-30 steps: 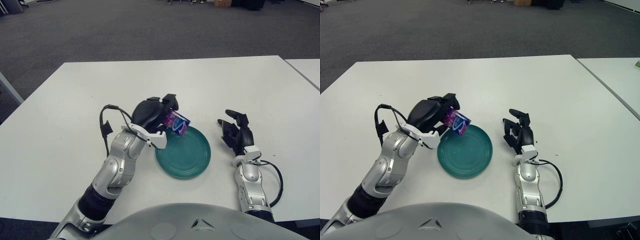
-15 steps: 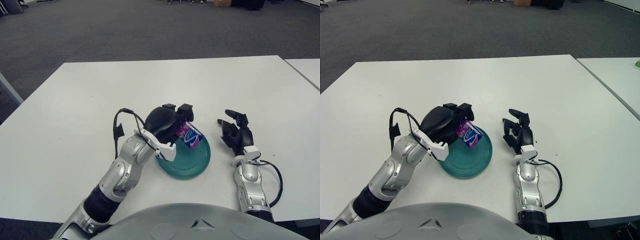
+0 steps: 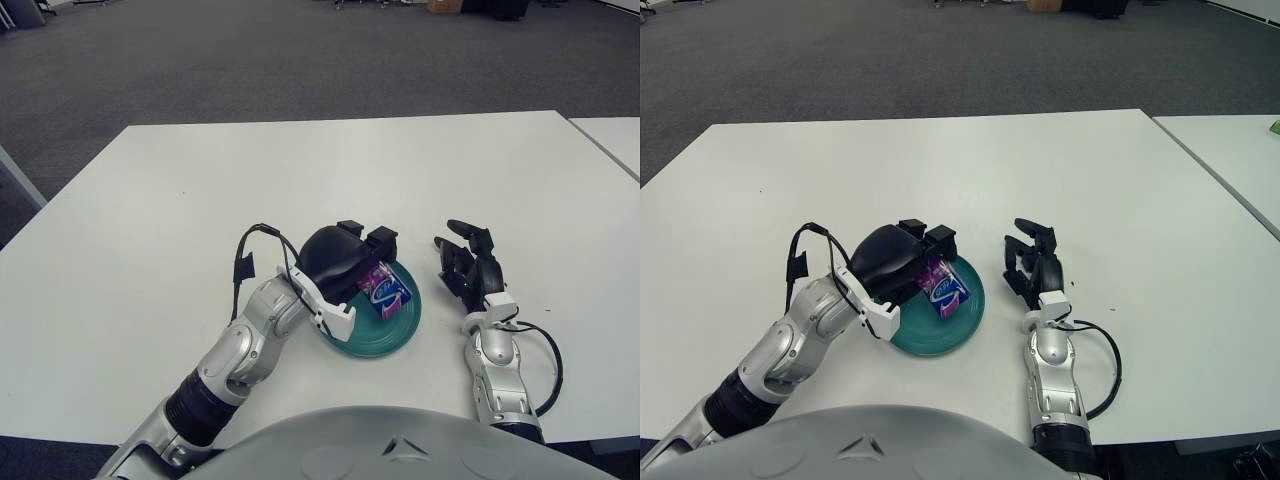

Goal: Put the gum into the plate.

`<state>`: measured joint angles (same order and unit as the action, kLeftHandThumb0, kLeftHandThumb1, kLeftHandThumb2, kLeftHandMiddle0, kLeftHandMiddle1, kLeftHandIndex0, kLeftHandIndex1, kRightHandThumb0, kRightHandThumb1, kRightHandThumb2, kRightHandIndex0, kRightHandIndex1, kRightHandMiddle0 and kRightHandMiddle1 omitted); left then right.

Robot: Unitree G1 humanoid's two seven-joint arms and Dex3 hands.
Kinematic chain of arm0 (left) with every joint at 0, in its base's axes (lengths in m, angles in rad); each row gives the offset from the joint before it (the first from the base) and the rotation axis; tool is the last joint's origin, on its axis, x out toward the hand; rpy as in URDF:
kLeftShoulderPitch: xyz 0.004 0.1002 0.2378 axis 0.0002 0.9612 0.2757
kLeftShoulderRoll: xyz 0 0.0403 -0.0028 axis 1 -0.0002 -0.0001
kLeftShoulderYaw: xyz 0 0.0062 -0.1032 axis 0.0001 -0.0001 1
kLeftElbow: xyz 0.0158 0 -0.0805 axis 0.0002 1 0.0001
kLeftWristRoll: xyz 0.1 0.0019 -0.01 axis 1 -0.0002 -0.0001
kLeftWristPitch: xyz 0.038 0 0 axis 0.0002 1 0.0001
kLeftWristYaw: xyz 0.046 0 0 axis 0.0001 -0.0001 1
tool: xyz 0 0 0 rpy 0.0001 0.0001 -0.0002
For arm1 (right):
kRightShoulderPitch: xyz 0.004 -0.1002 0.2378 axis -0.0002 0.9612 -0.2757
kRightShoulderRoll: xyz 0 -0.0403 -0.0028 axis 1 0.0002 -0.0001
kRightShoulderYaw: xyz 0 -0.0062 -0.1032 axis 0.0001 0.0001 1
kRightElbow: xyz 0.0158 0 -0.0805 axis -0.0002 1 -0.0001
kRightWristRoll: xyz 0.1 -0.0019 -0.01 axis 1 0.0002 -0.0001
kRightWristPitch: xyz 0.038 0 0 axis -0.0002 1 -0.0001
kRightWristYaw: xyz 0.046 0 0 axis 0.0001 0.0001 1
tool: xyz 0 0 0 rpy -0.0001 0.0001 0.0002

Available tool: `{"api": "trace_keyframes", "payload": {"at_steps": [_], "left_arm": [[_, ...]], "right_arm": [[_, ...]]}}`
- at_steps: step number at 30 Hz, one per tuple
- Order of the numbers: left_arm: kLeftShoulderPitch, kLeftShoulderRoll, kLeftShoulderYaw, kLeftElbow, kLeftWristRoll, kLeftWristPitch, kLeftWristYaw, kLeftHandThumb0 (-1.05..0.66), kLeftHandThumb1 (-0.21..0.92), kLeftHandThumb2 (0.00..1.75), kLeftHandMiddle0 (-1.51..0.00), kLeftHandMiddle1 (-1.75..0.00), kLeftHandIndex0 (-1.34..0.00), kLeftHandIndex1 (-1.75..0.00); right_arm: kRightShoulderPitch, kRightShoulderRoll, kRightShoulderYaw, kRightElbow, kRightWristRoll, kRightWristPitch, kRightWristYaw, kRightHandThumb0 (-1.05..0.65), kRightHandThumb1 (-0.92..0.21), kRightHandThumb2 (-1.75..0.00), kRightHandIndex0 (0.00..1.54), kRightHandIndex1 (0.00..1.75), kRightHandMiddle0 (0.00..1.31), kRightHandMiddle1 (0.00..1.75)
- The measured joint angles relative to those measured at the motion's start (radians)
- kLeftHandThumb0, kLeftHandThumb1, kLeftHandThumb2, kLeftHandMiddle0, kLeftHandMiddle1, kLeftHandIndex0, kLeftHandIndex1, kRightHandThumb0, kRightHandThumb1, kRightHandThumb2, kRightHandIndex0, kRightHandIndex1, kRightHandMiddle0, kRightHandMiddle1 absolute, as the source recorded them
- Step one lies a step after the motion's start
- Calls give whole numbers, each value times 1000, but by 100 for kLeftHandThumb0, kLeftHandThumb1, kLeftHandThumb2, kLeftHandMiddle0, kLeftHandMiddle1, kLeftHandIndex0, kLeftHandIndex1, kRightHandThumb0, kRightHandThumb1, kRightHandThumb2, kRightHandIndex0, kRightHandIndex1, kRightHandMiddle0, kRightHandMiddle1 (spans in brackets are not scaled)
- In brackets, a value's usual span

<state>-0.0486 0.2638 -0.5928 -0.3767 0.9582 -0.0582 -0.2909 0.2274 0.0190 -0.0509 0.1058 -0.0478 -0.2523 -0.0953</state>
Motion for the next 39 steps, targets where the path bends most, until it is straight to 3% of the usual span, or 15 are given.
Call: {"api": "trace_keyframes", "payload": {"at_steps": [5, 8, 10, 11, 13, 16, 23, 28, 35, 39], "left_arm": [[0, 13, -4, 4, 0, -14, -20, -1, 25, 135, -68, -175, -52, -158], [0, 24, -6, 5, -2, -23, -42, -1, 35, 127, -52, -174, -46, -168], [-2, 34, -7, 7, -2, -33, -57, -8, 50, 107, -44, -174, -40, -169], [-4, 41, -9, 9, -2, -39, -65, -35, 65, 84, -38, -151, -27, -153], [-11, 54, -11, 15, -2, -55, -81, -64, 81, 59, -35, -121, -14, -133], [-25, 71, -16, 26, -2, -83, -98, -81, 88, 54, -32, -93, -4, -118], [-55, 104, -18, 47, -9, -157, -109, -95, 92, 62, -28, -53, 0, -84], [-68, 120, -17, 49, -32, -191, -138, -101, 92, 63, -25, -19, 0, -51], [-75, 131, -15, 49, -51, -212, -183, -105, 92, 61, -13, -3, 0, -14], [-78, 140, -2, 56, -82, -227, -196, -105, 92, 61, -7, -1, 0, -4]], "right_arm": [[0, 1, 0, 0, 0, 0, -1, -61, -92, -66, 44, 53, 3, 105], [0, 1, 1, 0, -2, 0, -1, -61, -92, -66, 44, 53, 3, 105], [0, 1, 1, 0, -3, 0, -1, -61, -92, -66, 43, 53, 4, 105], [0, 1, 1, 0, -4, 0, -2, -60, -92, -67, 43, 54, 3, 105], [0, 0, 1, 0, -5, 0, -2, -60, -92, -67, 42, 54, 3, 105], [0, 0, 1, 0, -7, 0, -2, -61, -92, -68, 42, 55, 3, 105], [-2, -1, 1, 4, -6, 0, 0, -63, -92, -68, 38, 55, 1, 105], [-6, -1, 1, 7, -3, 0, 3, -63, -92, -67, 37, 55, 0, 104], [-8, -4, 1, 10, -3, -2, 11, -63, -92, -68, 35, 53, 0, 101], [-10, -8, 2, 16, -5, -6, 12, -64, -92, -69, 34, 48, 0, 100]]}}
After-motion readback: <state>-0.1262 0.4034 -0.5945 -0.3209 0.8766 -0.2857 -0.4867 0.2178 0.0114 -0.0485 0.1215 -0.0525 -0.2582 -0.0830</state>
